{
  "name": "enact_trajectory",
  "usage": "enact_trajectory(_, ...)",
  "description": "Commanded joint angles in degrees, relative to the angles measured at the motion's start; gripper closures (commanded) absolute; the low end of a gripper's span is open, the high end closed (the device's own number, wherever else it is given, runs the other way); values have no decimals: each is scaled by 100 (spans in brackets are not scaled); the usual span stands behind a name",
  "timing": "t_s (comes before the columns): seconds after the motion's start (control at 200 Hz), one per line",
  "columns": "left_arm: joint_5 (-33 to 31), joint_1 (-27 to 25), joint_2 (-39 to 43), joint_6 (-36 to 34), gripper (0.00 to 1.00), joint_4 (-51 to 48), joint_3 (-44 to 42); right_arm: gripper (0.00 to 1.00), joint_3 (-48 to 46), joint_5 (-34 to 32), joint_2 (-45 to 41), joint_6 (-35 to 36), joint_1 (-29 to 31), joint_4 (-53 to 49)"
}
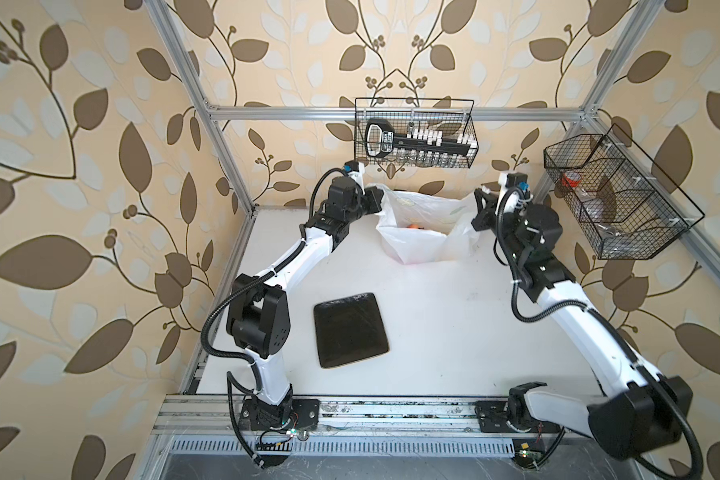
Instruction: Take the fake fruits out of the plastic bag
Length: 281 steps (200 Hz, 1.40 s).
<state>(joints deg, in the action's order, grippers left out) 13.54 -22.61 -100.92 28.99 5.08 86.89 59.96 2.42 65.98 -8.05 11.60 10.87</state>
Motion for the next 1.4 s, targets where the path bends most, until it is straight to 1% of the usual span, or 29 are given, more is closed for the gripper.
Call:
enact_trajectory(0.0,229,-298,1014,97,100,450,-860,100,-947,68,-916,-700,2,-955)
enact_trajectory(0.065,153,-521,1414,128,100,435,-1436,100,-1468,-66,-1471,-1126,9,-1572)
enact_trajectory(0.155,80,-827,1884,227,100,426,-2088,100,-1957,-535,-2036,-1728,3,-2485)
enact_trajectory(0.18,59,-898,2057,240,100,403,-2216,98,-2041,-672,-2141,-1892,0,-2745)
enact_trajectory(0.235,26,-1054,2238,261,100,318,-2431,97,-2176,-918,-2320,-2206,3,-3148)
enact_trajectory(0.28,6,-1124,2332,284,100,235,-2538,92,-2247,-1059,-2409,-2406,2,-3406)
enact_trajectory(0.345,25,-1157,2401,345,100,58,-2607,80,-2258,-1270,-2419,-2619,-3,-3699)
enact_trajectory(0.41,81,-1175,2435,379,100,19,-2648,63,-2139,-1433,-2342,-2776,-3,-4002)
enact_trajectory(0.48,83,-1184,2425,380,100,-13,-2628,51,-1885,-1437,-2277,-2765,-5,-4285)
enact_trajectory(0.57,72,-1176,2376,311,100,-97,-2516,29,-1405,-1403,-2362,-2595,-3,-4670)
enact_trajectory(0.655,6,-1183,2309,293,100,-127,-2443,13,-906,-1655,-2579,-2462,-3,-5096)
enact_trajectory(0.685,-3,-1179,2282,292,100,-130,-2419,10,-752,-1781,-2657,-2434,-6,-5233)
enact_trajectory(0.73,5,-1184,2243,298,100,-126,-2390,8,-523,-1968,-2786,-2352,-7,-5395)
enact_trajectory(0.79,71,-1177,2198,282,100,-68,-2379,8,-271,-2245,-2915,-2284,3,-5587)
enact_trajectory(0.845,145,-1184,2171,244,100,-13,-2374,8,-80,-2692,-3012,-2238,-7,-5740)
enact_trajectory(0.925,233,-1179,2139,203,100,14,-2362,12,192,-3331,-3076,-2053,2,-5790)
enact_trajectory(0.96,267,-1182,2139,203,100,34,-2372,14,314,-3463,-3055,-1892,-4,-5710)
enact_trajectory(0.99,302,-1182,2148,192,100,45,-2377,14,417,-3433,-3018,-1680,-2,-5543)
enact_trajectory(1.015,331,-1183,2153,187,100,54,-2379,14,487,-3221,-2969,-1444,0,-5343)
enact_trajectory(1.06,372,-1183,2155,193,100,57,-2379,17,614,-2643,-2851,-1044,-4,-4949)
enact_trajectory(1.12,414,-1184,2180,194,100,54,-2401,21,740,-1345,-2636,-726,0,-4442)
enact_trajectory(1.18,422,-1184,2206,177,100,54,-2431,27,768,82,-2390,-662,1,-3893)
enact_trajectory(1.215,430,-1183,2225,162,100,54,-2444,30,754,749,-2235,-695,9,-3594)
enact_trajectory(1.24,430,-1178,2244,152,100,48,-2455,33,725,1098,-2125,-750,24,-3421)
enact_trajectory(1.28,430,-1182,2267,131,100,46,-2473,39,682,1398,-1953,-815,112,-3189)
enact_trajectory(1.32,430,-1184,2289,111,100,38,-2484,43,656,1492,-1793,-779,300,-3030)
enact_trajectory(1.355,423,-1180,2309,83,100,20,-2493,45,629,1378,-1673,-641,584,-2922)
enact_trajectory(1.399,405,-1177,2335,54,100,-6,-2502,47,555,1018,-1536,-385,1046,-2798)
